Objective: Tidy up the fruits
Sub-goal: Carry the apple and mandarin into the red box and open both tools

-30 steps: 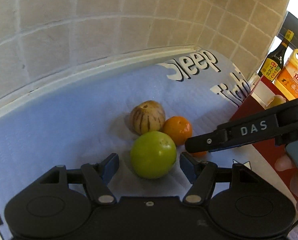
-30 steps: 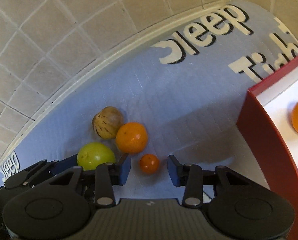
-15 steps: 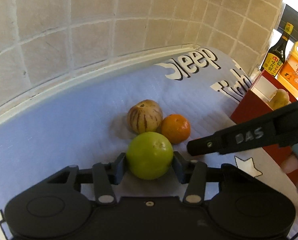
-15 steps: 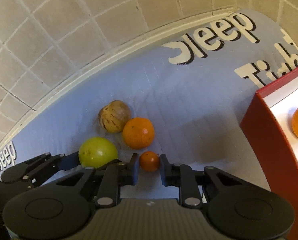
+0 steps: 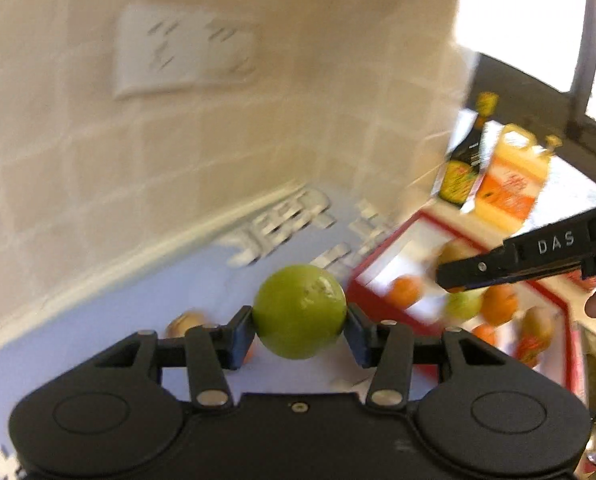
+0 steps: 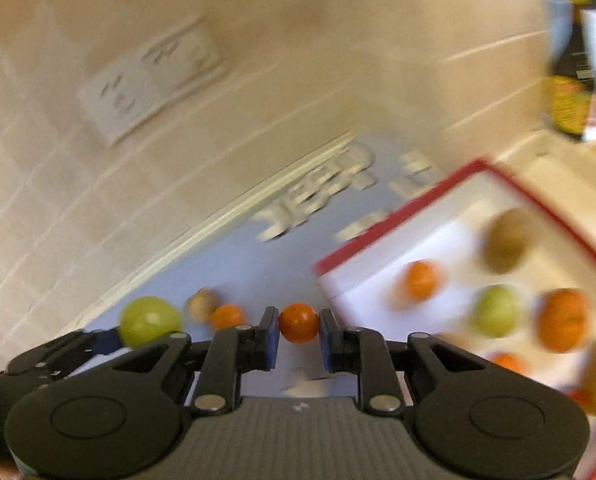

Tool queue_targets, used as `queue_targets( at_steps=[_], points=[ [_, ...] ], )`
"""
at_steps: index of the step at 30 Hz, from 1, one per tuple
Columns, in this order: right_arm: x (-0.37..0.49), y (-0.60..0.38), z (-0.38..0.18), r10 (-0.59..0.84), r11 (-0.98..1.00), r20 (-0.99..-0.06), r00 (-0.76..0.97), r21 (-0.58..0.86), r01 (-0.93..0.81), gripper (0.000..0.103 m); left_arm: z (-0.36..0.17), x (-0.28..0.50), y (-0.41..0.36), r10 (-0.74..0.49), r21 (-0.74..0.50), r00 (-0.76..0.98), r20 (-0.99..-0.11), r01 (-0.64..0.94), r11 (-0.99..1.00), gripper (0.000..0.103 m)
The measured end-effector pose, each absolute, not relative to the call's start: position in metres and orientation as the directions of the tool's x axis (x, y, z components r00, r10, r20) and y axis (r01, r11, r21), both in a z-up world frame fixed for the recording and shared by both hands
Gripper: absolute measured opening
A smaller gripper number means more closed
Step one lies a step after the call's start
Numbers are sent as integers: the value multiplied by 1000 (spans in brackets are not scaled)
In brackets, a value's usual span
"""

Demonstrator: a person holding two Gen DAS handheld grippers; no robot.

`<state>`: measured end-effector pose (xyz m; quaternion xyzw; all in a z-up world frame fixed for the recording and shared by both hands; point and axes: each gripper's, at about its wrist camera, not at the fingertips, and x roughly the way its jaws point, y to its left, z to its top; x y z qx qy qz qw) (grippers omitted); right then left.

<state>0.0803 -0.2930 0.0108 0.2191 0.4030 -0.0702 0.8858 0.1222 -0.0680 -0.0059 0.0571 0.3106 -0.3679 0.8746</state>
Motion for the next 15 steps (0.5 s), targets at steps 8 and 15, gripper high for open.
queue_targets(
  at_steps=[8,15],
  points=[
    [7,-382,13,-57,809,-770,636,337,481,23,15,92,-163,-709,-133,411,-573,807,575,58],
    [-12,-401,-34,-8,802,-858,514,302,516,23,-29,82,-234,-675,-152,257,-691,862,483,58]
  ],
)
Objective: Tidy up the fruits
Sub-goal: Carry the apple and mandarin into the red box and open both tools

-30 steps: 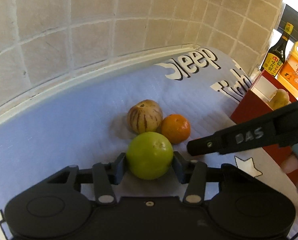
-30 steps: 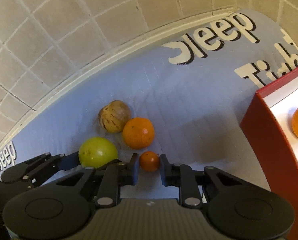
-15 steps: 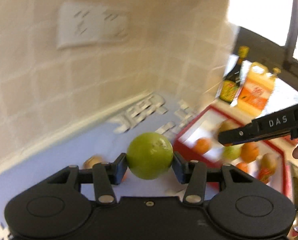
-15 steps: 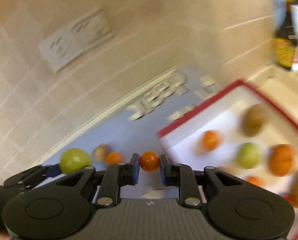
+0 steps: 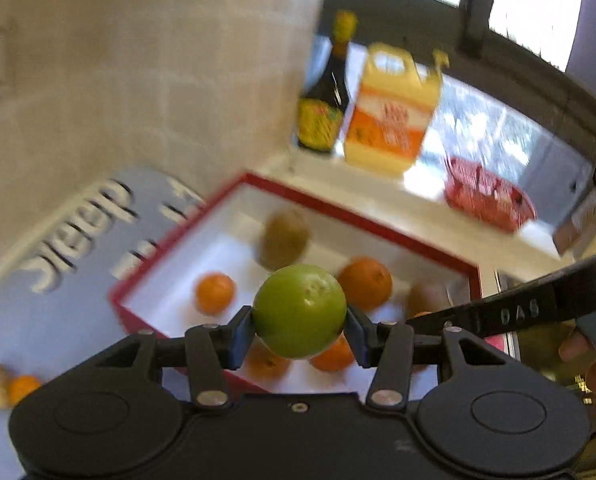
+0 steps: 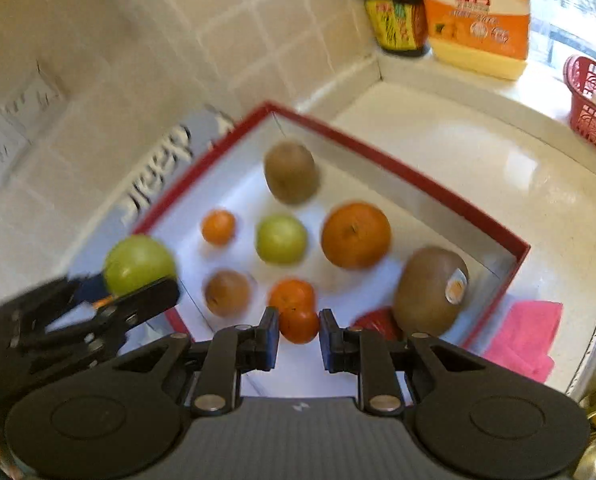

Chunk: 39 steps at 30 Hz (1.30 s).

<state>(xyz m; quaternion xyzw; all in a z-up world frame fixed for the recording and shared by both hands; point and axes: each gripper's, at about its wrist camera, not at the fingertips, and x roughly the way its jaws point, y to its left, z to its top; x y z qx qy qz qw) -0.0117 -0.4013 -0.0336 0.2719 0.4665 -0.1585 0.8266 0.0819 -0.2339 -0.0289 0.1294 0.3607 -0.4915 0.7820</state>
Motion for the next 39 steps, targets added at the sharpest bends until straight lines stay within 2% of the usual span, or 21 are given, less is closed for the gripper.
queue_targets(
  at_steps=[4,10,12,19,23,29,32,33,35,39],
  points=[
    [1,-395,-56,-10,869,-905,425,202,452,23,-53,82,-251,-641,-172,149,-753,896,410,58],
    [14,-389,-67,-2,919,-921,389,151,363,23,-72,82,-272,-548,-88,125,-827,934,345,58],
    [18,-387,-66,-1,936,-927,376,132,327,23,-71,83,-274,-546,-69,127,-828,944,324,58],
    [19,-368,-70,12,984,-947,321,68,165,23,-74,86,-282,-492,-116,10,-871,967,225,58],
    [28,-369,-86,1,982,-965,263,50,180,23,-78,90,-292,-481,-163,-48,-875,966,201,59],
    [30,-368,-95,0,980,-968,251,50,192,24,-95,89,-301,-432,-140,-40,-901,969,203,59],
    [29,-370,-94,13,977,-967,255,66,201,24,-97,90,-299,-450,-155,-45,-892,966,209,59],
    [29,-371,-93,18,976,-966,257,72,204,24,-96,90,-298,-456,-157,-44,-889,964,213,60],
    [28,-377,-93,31,977,-965,262,85,198,27,-93,92,-293,-477,-166,-40,-878,960,224,71],
    [22,-375,-85,25,980,-960,277,79,185,36,-77,98,-277,-550,-216,-52,-834,947,238,74]
  ],
)
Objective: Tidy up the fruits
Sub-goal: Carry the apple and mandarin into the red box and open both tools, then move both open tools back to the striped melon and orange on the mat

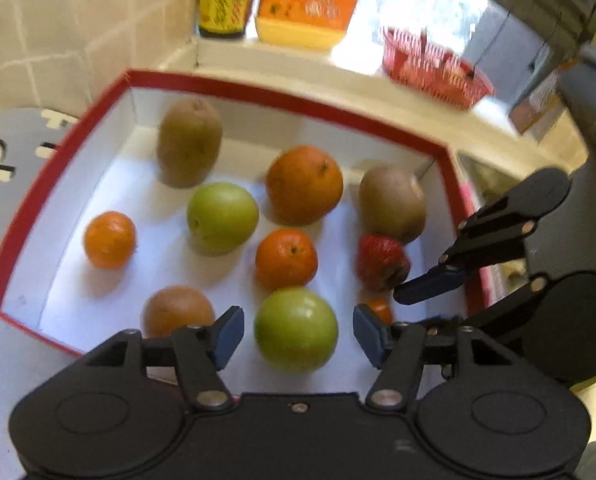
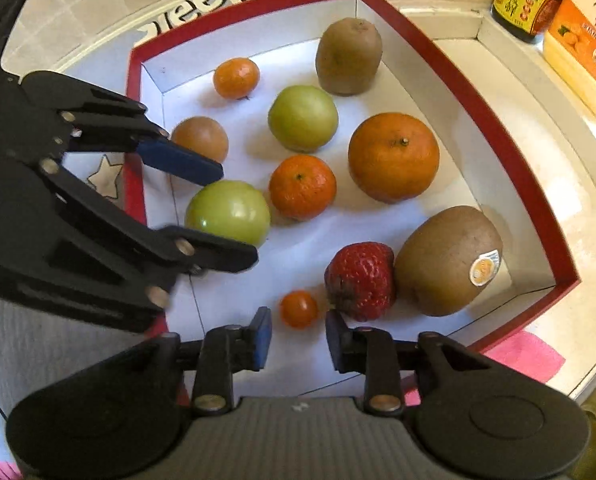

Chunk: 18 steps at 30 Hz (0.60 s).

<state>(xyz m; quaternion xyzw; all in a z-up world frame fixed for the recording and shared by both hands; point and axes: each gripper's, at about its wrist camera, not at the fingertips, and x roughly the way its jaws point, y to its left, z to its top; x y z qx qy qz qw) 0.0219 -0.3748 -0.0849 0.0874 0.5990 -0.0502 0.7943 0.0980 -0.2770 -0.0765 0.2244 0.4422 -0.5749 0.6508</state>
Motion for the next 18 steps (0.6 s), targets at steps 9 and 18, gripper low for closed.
queue_targets(
  at_steps=[9,18],
  points=[
    [-6,-393,-40,-51,960,-931,361,54,273,42,-22,141,-166,-726,-357,98,-680,821,445,74],
    [14,-372,17,-20,962,-858,513,124,244,47,37,168,-24,-687,-323,463,-560,642,696,73]
  ],
)
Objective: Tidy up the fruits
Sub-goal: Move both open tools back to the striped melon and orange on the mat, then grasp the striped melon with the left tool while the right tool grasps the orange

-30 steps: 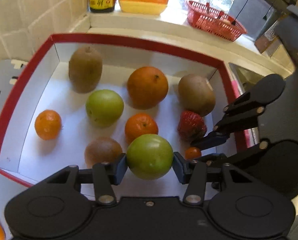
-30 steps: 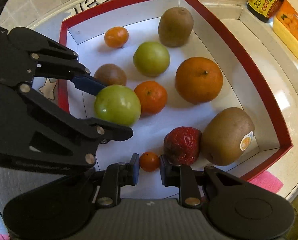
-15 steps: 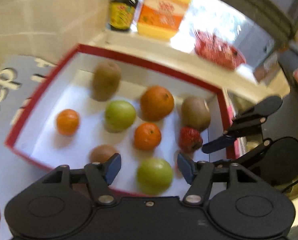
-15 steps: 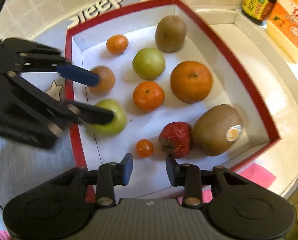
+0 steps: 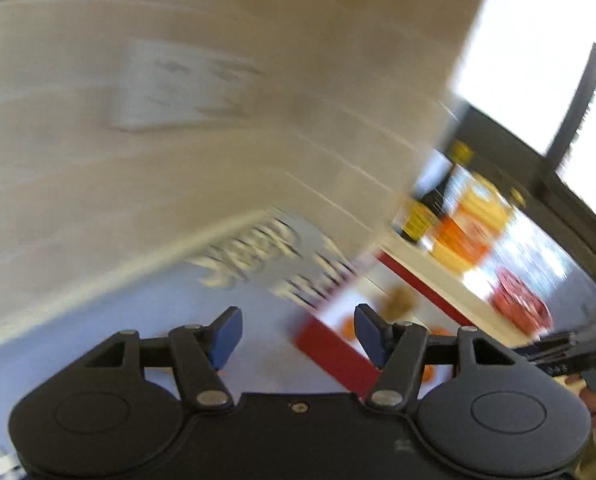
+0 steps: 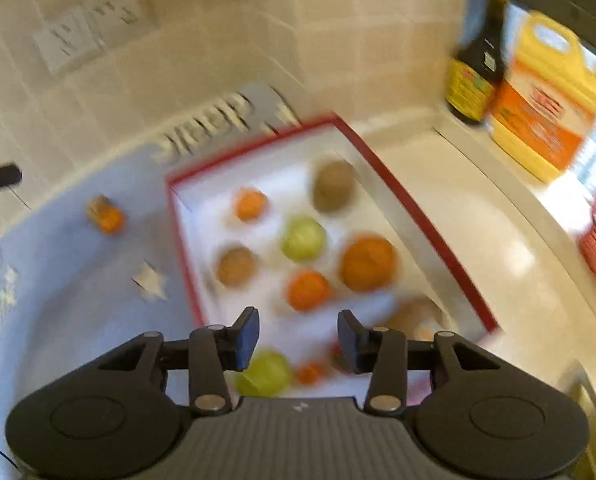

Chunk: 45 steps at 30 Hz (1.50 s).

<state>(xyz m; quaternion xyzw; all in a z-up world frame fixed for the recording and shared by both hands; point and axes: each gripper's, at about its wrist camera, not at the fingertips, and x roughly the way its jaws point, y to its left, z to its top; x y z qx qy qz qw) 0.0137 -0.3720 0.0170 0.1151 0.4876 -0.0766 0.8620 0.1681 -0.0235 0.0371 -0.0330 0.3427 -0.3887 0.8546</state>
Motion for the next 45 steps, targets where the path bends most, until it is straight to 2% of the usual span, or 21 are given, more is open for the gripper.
queue_targets(
  at_steps=[5,10,15,18,20,24,27,33,38,40,42,45],
  points=[
    [65,-337,26,101,952,-819,565,244,184,48,38,180,30,-631,-370,543,-554,519,771,73],
    [113,-281,16,193,945,-806,559,307,116,52,21,200,47,-609,-382,536,-584,481,789,72],
    [151,-236,-8,169,961,-825,539,260,95,53,-8,234,34,-611,-384,498,-616,487,784,72],
    [169,-221,-26,122,974,-828,547,204,93,53,-36,256,16,-605,-393,455,-653,480,785,79],
    [180,-212,-41,83,982,-826,558,163,95,54,-57,270,7,-607,-421,414,-679,457,783,79],
    [193,-209,-65,105,978,-803,587,191,87,55,-90,289,-7,-629,-479,352,-693,427,767,79],
    [205,-201,-79,147,975,-798,584,216,50,55,-104,295,-15,-631,-493,334,-700,413,766,79],
    [220,-183,-98,94,992,-799,594,126,13,55,-121,306,-26,-619,-500,299,-726,390,774,79],
    [223,-182,-107,131,986,-802,583,168,9,55,-125,306,-30,-626,-505,301,-720,391,769,79],
    [224,-179,-110,131,987,-799,587,163,2,51,-126,306,-31,-623,-505,306,-720,385,773,75],
    [225,-178,-111,142,986,-796,589,167,-11,45,-126,303,-32,-612,-488,312,-727,392,780,52],
    [226,-177,-113,151,983,-796,586,182,-7,44,-126,301,-34,-602,-476,319,-732,393,787,52]
  ],
)
